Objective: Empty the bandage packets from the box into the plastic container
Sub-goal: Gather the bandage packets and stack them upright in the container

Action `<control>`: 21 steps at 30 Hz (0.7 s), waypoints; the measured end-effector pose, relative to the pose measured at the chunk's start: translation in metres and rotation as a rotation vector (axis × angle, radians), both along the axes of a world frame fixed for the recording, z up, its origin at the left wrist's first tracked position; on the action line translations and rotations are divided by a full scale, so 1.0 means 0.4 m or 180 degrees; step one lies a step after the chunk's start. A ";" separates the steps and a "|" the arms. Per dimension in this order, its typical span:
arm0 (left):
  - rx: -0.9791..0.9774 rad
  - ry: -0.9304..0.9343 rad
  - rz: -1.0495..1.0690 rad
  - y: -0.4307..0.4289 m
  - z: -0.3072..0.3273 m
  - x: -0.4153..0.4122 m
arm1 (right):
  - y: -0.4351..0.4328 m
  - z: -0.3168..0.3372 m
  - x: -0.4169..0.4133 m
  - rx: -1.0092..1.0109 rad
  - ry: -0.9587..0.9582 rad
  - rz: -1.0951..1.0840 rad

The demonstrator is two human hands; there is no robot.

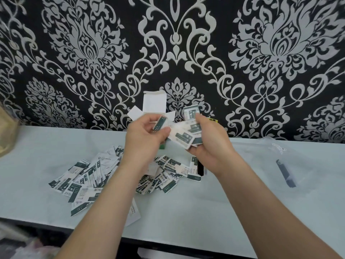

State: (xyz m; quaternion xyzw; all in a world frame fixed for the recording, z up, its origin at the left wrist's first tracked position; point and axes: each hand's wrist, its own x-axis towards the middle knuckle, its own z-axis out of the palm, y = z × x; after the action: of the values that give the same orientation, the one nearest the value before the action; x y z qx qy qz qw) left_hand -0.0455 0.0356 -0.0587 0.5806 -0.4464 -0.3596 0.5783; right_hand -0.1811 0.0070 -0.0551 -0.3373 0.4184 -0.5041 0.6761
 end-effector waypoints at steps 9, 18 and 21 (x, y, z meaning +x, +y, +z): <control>-0.0242 -0.1379 -0.0877 0.022 0.050 0.036 | 0.016 0.004 -0.025 0.0250 0.0343 0.1965; -0.0145 -0.2231 0.0022 -0.039 -0.024 0.020 | -0.003 0.025 -0.079 -0.0108 0.0561 0.0830; 0.1142 -0.3390 -0.0903 -0.055 -0.105 0.002 | -0.015 0.013 -0.089 -0.0133 0.0619 0.0497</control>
State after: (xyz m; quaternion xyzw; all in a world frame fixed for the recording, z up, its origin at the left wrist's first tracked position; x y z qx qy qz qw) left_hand -0.0448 0.0138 -0.1008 0.7049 -0.6814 -0.1618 0.1126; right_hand -0.2169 0.0010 -0.0498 -0.4301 0.4438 -0.4234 0.6624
